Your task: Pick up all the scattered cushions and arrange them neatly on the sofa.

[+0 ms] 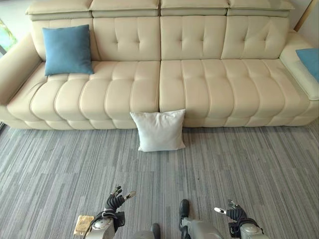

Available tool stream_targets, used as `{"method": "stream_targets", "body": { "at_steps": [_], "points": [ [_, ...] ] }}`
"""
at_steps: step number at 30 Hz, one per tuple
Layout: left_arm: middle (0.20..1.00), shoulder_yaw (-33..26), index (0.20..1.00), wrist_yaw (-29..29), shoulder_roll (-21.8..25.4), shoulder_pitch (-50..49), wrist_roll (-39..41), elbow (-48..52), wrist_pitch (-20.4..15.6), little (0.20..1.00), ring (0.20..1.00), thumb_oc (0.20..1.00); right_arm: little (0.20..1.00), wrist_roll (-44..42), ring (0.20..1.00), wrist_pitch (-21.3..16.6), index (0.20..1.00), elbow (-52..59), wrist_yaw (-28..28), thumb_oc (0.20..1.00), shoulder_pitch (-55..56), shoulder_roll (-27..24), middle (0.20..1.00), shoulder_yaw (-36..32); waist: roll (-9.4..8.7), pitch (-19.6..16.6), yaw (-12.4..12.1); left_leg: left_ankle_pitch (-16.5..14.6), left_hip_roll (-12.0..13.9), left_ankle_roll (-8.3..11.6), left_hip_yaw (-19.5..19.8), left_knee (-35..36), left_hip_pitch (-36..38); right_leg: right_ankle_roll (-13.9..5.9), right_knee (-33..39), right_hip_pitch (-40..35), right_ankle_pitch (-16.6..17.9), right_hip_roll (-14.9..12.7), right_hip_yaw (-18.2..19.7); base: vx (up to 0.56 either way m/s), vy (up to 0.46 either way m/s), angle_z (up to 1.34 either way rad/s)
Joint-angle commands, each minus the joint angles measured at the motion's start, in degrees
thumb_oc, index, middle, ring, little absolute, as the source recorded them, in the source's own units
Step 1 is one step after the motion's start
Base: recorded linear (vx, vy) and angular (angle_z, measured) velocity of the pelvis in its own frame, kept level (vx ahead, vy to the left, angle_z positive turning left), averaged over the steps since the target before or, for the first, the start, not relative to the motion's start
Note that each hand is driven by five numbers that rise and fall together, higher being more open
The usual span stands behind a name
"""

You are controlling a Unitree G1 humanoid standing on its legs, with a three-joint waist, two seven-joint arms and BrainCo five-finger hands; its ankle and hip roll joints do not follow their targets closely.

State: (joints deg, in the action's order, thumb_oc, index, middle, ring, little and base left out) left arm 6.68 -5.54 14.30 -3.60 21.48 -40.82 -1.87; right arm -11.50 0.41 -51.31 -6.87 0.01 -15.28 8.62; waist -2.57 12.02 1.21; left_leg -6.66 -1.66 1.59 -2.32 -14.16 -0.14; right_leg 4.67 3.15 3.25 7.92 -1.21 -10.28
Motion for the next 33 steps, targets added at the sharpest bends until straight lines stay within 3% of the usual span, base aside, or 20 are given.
{"method": "stream_targets", "body": {
  "at_steps": [1, 3, 9, 15, 20, 21, 22, 24, 30, 33],
  "points": [
    [1.000, 0.64, 1.000, 0.29, -0.13, 1.07, 1.81, 2.59, -1.01, 1.000, 1.000, 1.000, 1.000, -1.63, 1.000, -1.12, 1.000, -0.62, -0.23, 1.000, -1.09, -3.34, 1.000, -0.32, 1.18, 1.28, 0.39, 2.96, 3.73, 1.39, -1.98, 1.45, -1.52, -6.81, -5.80, -2.85, -12.41, -1.85, 2.40, 0.15, 0.005, 0.02],
    [1.000, 0.49, 1.000, 0.32, -0.04, 0.71, 1.81, 3.06, -0.78, 1.000, 1.000, 1.000, 1.000, -1.41, 1.000, -1.00, 1.000, -0.85, -0.09, 1.000, -1.01, -3.68, 1.000, -0.30, 0.92, 1.18, -0.21, 3.27, 4.56, 1.37, -1.60, 4.45, -2.76, -7.02, -5.45, -4.22, -13.44, -2.14, 2.56, 0.24, 0.022, 0.03],
    [1.000, 0.07, 1.000, -0.66, -0.25, 0.28, 2.31, 2.97, -0.57, 1.000, 1.000, 1.000, 1.000, -0.42, 1.000, -0.54, 1.000, -1.02, -0.56, 1.000, -0.80, -4.26, 1.000, 0.03, 1.69, 1.23, -1.94, 13.08, 8.60, 3.57, -1.75, 14.55, -8.41, -7.48, -3.97, -9.13, -16.52, -1.92, 2.65, 0.25, 0.079, 0.02],
    [1.000, 0.12, 1.000, -0.84, -0.58, -0.05, 1.61, 0.75, -1.02, 1.000, 1.000, 1.000, 1.000, 1.68, 1.000, 0.13, 1.000, -1.46, -0.63, 1.000, -0.36, -4.63, 1.000, 0.64, 0.91, 0.73, -4.17, 15.21, 9.30, 4.54, -3.11, 16.46, -13.64, -9.34, -2.49, -14.52, -17.85, -3.84, 4.20, 0.34, 0.234, -0.03],
    [1.000, 0.41, 1.000, -0.09, 0.06, 0.31, -0.61, -2.52, -0.59, 1.000, 1.000, 1.000, 1.000, 2.86, 1.000, 0.26, 1.000, -2.97, 0.43, 1.000, -0.64, -3.24, 1.000, 0.68, 0.57, -1.39, -4.36, 14.03, 6.69, 2.38, -2.21, 14.42, -11.79, -10.96, -8.35, -12.82, -16.92, -6.37, 6.30, 0.29, 0.289, -0.29],
    [1.000, 0.62, 1.000, -0.01, 0.94, 0.34, -1.51, -2.92, -0.74, 1.000, 1.000, 1.000, 1.000, 2.77, 1.000, 0.14, 1.000, -2.65, 0.54, 1.000, -0.74, -2.90, 1.000, 1.33, -0.22, -1.32, -4.35, 12.95, 5.69, 1.41, -2.87, 14.44, -10.59, -11.89, -13.01, -11.09, -14.51, -7.57, 6.91, 0.24, 0.310, 0.01],
    [1.000, 0.43, 1.000, 0.17, 2.58, 0.48, -2.21, -2.92, -0.76, 1.000, 1.000, 1.000, 1.000, 2.93, 1.000, -0.02, 1.000, -1.84, 0.61, 1.000, -0.95, -2.23, 1.000, 2.27, -0.16, -0.53, -4.17, 10.88, 4.59, -0.74, -3.92, 15.31, -7.43, -12.25, -24.06, -4.78, -10.15, -8.51, 6.82, 0.29, 0.367, -0.11],
    [1.000, 0.78, 1.000, 0.13, 3.18, 1.06, -2.50, -2.80, -0.78, 1.000, 1.000, 1.000, 1.000, 2.97, 1.000, 0.13, 1.000, -2.12, 0.63, 1.000, -1.58, -1.81, 1.000, 2.89, 0.60, -0.17, -3.62, 9.70, 4.67, -1.56, -4.14, 15.86, -5.30, -11.24, -27.96, -0.76, -9.34, -7.28, 6.60, 0.22, 0.220, -0.27],
    [1.000, 0.72, 1.000, 0.06, 3.67, 1.85, -2.55, -1.99, -0.87, 1.000, 1.000, 1.000, 1.000, 2.51, 1.000, 0.04, 1.000, -1.29, 0.42, 1.000, -2.35, -1.93, 1.000, 2.89, 1.16, 1.37, -2.20, 6.99, 4.16, -1.71, -4.58, 16.64, -0.72, -10.47, -19.45, 3.31, -12.03, -5.17, 2.47, 0.17, -0.004, -0.07],
    [1.000, 0.51, 1.000, -0.11, 3.12, 1.67, -1.94, -1.40, -0.91, 1.000, 1.000, 1.000, 1.000, 2.73, 1.000, 0.20, 1.000, -0.08, -0.02, 1.000, -2.44, -2.24, 1.000, 2.79, 0.84, 2.24, -1.00, 5.33, 4.07, -0.87, -4.99, 16.95, 2.52, -11.20, -10.59, 6.04, -8.95, -4.76, -0.63, 0.20, -0.152, -0.03]
  ]
}}
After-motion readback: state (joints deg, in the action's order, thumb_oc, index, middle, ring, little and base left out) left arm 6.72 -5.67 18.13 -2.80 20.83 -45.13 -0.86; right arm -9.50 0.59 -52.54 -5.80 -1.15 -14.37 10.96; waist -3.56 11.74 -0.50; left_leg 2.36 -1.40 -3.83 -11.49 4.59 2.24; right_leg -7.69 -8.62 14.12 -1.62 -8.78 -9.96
